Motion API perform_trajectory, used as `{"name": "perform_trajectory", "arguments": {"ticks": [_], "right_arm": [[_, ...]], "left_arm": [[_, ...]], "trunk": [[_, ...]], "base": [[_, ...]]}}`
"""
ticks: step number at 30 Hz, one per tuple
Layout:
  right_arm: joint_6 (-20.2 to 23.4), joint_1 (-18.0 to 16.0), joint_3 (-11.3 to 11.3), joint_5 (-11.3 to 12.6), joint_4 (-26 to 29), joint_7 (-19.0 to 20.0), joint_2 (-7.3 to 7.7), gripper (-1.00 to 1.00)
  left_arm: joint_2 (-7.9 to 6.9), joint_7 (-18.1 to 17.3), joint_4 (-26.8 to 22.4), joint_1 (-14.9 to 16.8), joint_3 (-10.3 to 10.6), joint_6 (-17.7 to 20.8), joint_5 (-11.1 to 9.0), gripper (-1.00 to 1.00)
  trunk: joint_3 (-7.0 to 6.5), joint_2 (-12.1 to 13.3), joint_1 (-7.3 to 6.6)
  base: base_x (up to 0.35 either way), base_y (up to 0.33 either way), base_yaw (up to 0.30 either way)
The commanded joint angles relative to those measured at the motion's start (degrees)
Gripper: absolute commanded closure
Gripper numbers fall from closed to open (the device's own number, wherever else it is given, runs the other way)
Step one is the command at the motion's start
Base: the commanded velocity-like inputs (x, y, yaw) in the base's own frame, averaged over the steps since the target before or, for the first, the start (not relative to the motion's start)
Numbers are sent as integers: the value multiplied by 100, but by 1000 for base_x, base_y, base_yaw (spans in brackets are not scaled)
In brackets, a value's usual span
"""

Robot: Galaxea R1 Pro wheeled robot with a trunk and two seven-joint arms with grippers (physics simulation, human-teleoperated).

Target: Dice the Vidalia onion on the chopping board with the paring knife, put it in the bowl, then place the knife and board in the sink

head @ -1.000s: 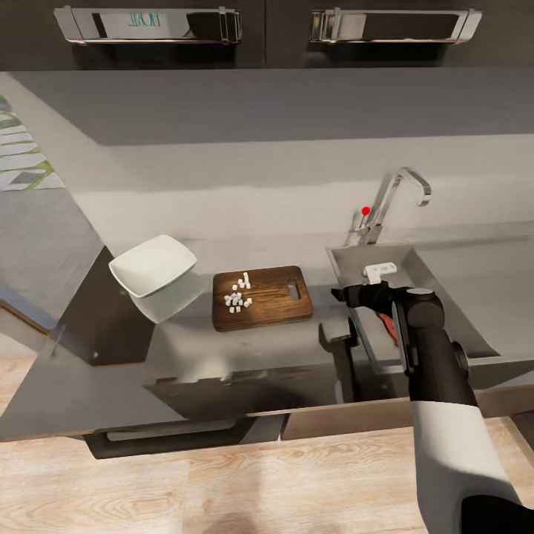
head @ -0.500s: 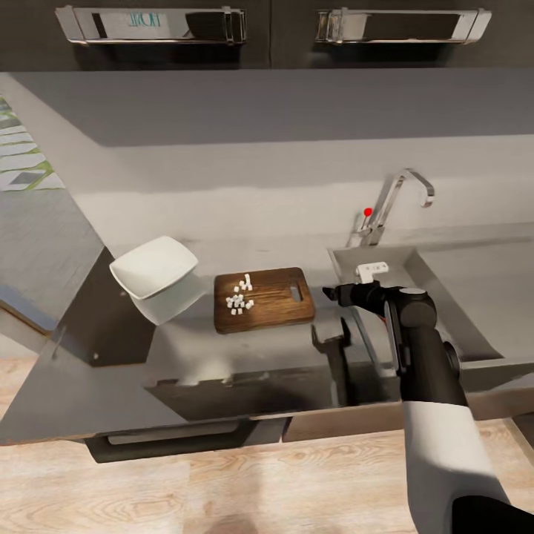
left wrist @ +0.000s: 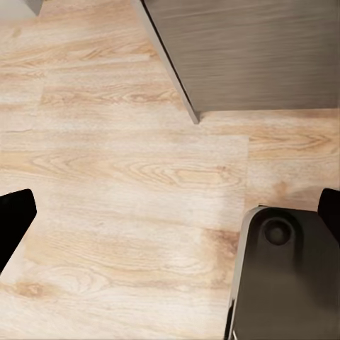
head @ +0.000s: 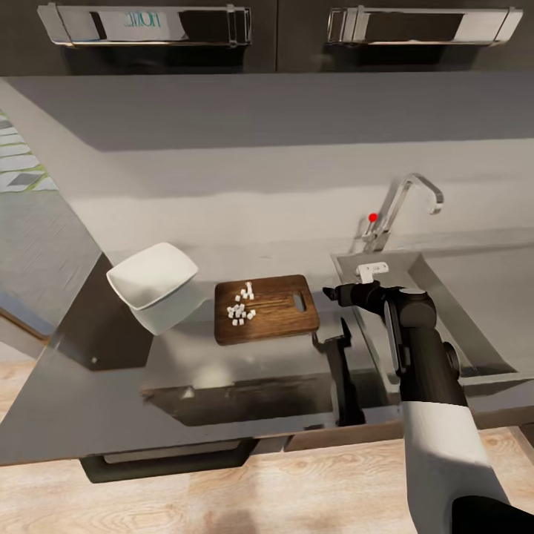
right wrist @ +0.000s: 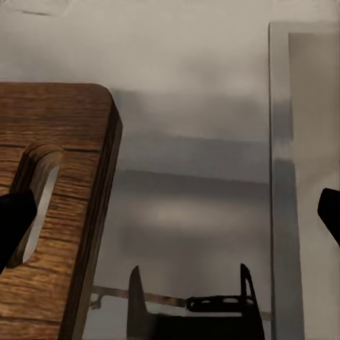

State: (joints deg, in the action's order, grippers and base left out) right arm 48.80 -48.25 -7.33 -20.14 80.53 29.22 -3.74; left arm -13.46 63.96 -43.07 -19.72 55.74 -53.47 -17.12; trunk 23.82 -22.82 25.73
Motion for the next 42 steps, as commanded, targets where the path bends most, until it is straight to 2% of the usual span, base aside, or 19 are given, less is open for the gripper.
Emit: {"name": "perform_trajectory", "arguments": {"ticks": [1, 33, 42], "right_arm": [[15, -4, -14, -60, 2, 58, -6, -100], [15, -8, -14, -51, -22, 49, -13, -100], [22, -4, -5, -51, -36, 43, -21, -100]], "left_arm": [[-7, 38, -13, 3, 25, 3, -10, -100], [-7, 38, 19, 3, 25, 3, -10, -100], [-7, 38, 18, 3, 25, 3, -10, -100]], "trunk": [[8, -10, 5], [8, -10, 5], [54, -10, 5]], "base": [[121, 0, 0], [34, 19, 0], [0, 59, 0]]}}
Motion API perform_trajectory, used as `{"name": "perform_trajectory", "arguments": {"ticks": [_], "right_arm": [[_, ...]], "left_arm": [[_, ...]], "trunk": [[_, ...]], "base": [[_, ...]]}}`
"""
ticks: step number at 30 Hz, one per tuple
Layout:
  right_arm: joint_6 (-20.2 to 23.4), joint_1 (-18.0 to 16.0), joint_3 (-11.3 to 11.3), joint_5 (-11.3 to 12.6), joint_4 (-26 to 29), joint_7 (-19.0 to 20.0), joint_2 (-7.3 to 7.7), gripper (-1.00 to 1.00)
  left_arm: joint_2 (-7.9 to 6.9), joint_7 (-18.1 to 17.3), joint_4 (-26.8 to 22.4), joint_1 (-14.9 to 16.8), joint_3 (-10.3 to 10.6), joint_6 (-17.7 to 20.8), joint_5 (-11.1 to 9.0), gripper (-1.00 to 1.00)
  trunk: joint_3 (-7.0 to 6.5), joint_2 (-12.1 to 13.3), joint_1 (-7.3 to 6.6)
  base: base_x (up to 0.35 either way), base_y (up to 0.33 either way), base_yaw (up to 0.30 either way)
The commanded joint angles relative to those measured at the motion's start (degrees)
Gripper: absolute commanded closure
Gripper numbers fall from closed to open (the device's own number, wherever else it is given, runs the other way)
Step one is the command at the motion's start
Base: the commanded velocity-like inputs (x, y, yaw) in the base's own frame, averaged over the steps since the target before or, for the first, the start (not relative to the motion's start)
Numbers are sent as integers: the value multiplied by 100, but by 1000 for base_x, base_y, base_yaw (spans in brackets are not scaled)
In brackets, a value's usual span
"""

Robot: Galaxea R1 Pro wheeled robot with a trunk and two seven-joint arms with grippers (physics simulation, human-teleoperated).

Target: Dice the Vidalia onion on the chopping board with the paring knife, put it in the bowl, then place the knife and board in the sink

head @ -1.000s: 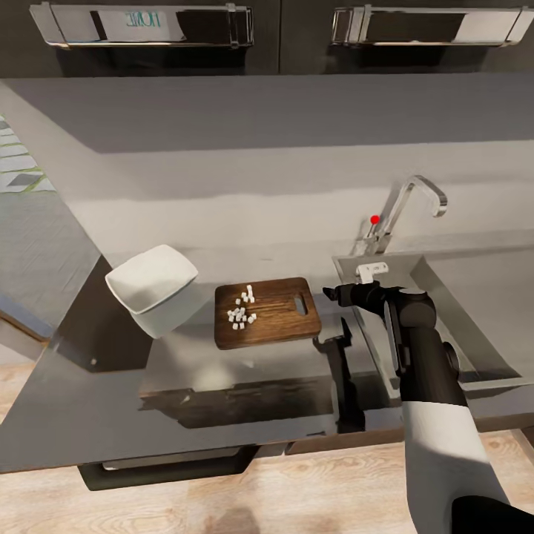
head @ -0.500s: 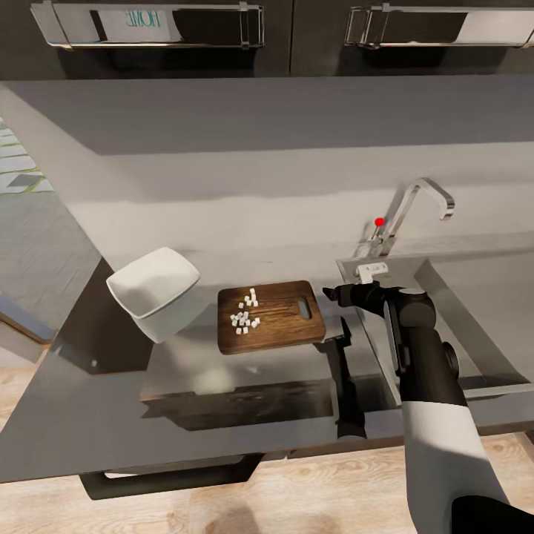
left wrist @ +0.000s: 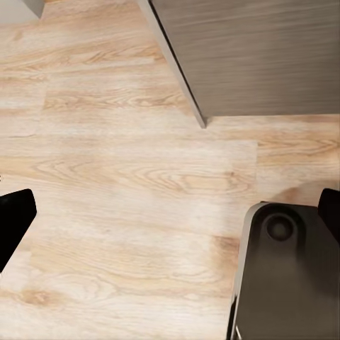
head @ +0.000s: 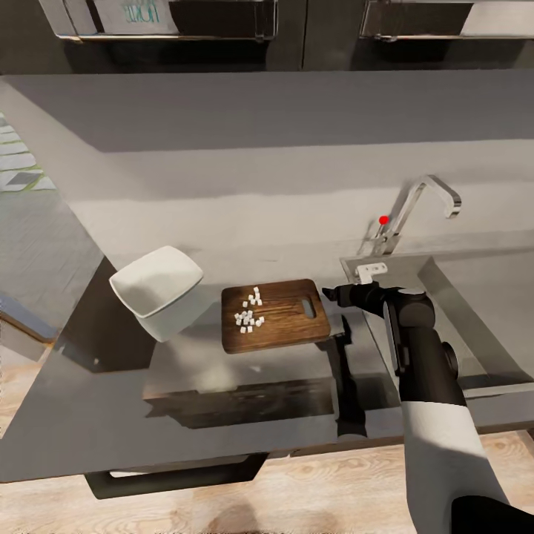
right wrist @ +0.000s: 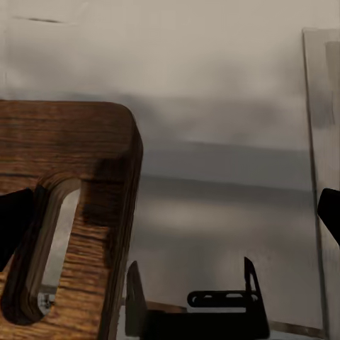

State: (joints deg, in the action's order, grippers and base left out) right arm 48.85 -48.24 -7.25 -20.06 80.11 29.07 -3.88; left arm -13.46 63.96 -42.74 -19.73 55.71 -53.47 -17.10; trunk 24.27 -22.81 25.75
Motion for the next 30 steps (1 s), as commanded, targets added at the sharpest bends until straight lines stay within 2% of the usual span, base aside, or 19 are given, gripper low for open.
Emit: {"name": "perform_trajectory", "arguments": {"ticks": [1, 7, 30], "right_arm": [[16, -6, -14, -59, 5, 57, -7, -100], [18, -5, -13, -59, 4, 56, -8, -100], [19, -7, -13, -59, 4, 60, -8, -100]], "left_arm": [[-8, 38, -15, 4, 28, 3, -12, -100], [-8, 38, -15, 4, 28, 3, -12, -100], [1, 38, 12, 4, 28, 3, -12, -100]], "trunk": [[16, -11, 3], [61, -11, 3], [128, -11, 3]], "base": [[0, 205, 0], [0, 101, 0], [0, 3, 0]]}}
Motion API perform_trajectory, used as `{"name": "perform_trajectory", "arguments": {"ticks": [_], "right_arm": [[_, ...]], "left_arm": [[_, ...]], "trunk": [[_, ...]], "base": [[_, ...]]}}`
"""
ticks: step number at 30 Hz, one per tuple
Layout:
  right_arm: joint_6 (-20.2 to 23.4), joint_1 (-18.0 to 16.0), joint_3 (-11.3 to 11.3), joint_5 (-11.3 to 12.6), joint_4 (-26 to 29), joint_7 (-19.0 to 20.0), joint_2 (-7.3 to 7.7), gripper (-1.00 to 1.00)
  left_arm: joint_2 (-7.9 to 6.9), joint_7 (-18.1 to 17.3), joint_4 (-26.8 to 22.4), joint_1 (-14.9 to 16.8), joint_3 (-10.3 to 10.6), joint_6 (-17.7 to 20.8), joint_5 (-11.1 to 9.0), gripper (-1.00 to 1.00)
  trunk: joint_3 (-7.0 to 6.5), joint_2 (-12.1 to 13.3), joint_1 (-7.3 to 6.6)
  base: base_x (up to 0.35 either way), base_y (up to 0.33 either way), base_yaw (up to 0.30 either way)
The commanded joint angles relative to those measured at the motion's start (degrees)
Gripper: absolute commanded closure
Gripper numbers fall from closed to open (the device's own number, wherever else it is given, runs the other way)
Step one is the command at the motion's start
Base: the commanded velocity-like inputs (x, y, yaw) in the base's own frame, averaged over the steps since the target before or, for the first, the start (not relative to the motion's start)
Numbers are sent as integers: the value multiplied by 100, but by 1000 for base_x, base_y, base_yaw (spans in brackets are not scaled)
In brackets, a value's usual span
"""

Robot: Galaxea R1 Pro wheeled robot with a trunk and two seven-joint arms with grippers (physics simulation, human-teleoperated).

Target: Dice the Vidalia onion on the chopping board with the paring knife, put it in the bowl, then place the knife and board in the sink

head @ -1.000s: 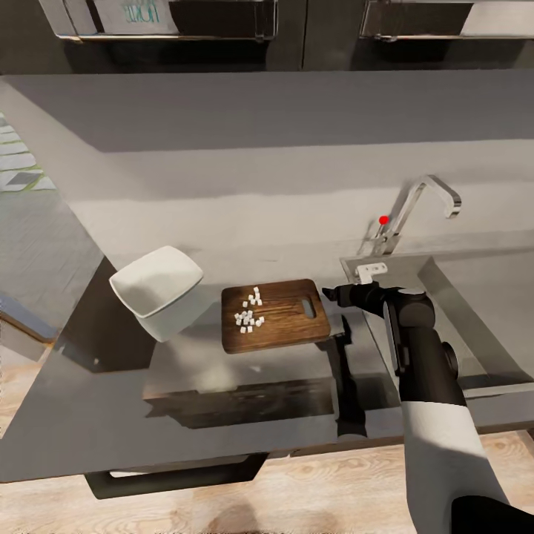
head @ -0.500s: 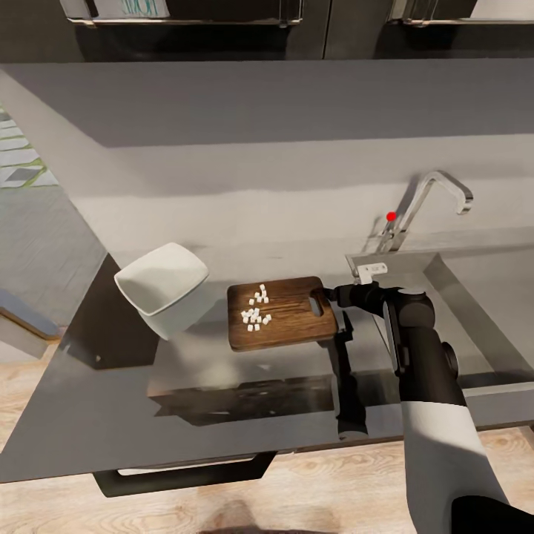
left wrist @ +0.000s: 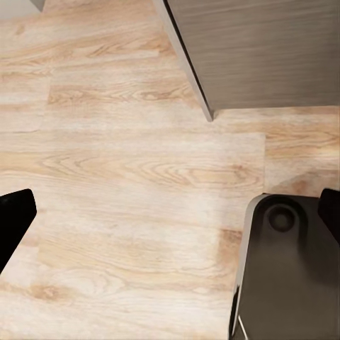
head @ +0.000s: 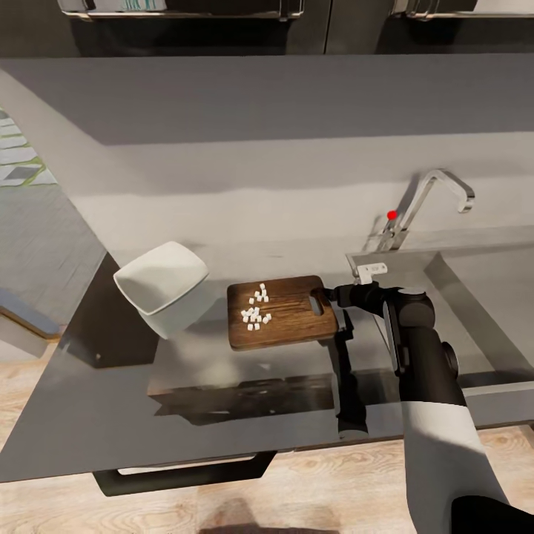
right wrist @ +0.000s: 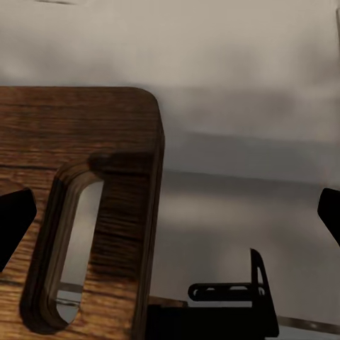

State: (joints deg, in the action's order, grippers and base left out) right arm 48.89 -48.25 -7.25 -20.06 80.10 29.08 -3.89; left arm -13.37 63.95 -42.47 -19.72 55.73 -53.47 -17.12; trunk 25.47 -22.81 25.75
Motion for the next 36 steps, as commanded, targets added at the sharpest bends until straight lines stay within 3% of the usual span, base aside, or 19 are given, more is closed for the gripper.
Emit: {"name": "perform_trajectory", "arguments": {"ticks": [1, 36], "right_arm": [[15, -5, -13, -60, 5, 57, -6, -100], [15, -5, -13, -60, 5, 18, -6, -100]], "left_arm": [[-7, 38, -16, 3, 26, 3, -11, -100], [36, 33, 60, 3, 26, 3, -11, -100]], "trunk": [[14, -11, 3], [275, -11, 3]], "base": [[0, 0, 0], [0, 0, 0]]}}
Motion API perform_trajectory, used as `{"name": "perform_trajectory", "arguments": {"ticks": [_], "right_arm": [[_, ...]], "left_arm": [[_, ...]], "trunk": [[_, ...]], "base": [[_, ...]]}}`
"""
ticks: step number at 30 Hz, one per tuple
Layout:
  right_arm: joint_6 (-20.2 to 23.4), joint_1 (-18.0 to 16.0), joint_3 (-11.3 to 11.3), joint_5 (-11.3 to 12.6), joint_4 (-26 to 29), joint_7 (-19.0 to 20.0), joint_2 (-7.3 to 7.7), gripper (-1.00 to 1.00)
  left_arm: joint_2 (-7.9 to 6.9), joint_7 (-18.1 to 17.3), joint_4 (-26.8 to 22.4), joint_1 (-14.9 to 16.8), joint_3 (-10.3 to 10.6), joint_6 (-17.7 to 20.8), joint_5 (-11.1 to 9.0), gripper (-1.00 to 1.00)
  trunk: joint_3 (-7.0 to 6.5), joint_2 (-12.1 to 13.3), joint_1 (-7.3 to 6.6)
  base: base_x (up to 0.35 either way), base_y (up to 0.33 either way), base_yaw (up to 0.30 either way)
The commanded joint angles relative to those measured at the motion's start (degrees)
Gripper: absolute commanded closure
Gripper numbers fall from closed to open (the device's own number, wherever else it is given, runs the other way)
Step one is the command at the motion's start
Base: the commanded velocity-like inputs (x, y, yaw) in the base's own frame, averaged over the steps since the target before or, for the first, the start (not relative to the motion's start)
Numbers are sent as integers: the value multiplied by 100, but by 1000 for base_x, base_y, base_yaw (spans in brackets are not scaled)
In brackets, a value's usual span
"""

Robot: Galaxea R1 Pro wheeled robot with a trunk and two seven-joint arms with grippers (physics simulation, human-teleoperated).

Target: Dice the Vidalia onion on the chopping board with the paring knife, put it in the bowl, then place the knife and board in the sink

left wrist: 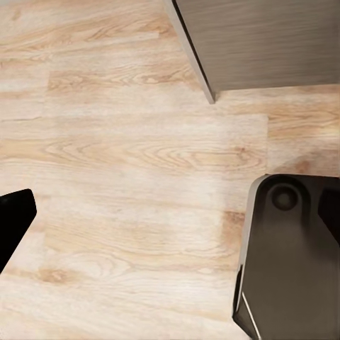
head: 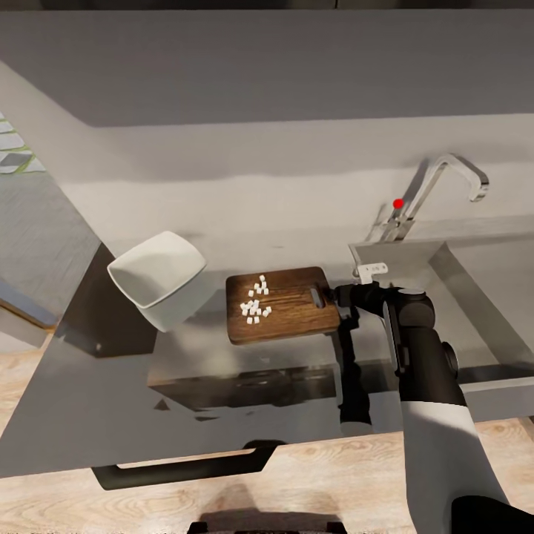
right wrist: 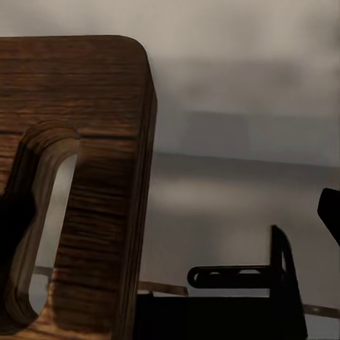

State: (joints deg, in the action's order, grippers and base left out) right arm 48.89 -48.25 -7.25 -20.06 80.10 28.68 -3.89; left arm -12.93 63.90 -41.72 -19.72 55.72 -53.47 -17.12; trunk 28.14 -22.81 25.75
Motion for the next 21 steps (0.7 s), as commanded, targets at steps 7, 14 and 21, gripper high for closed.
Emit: {"name": "perform_trajectory", "arguments": {"ticks": [7, 14, 21], "right_arm": [[15, -6, -13, -60, 5, 51, -6, -100], [15, -5, -13, -60, 5, 50, -6, -100], [15, -2, -13, -60, 5, 50, -6, -100]], "left_arm": [[-7, 39, -11, 3, 26, 3, -11, -100], [-7, 38, -11, 3, 26, 3, -11, -100], [-7, 38, -9, 3, 26, 3, -11, -100]], "trunk": [[64, -10, 3], [120, -10, 3], [172, -10, 3]], "base": [[0, 0, 0], [0, 7, 0], [0, 17, 0]]}}
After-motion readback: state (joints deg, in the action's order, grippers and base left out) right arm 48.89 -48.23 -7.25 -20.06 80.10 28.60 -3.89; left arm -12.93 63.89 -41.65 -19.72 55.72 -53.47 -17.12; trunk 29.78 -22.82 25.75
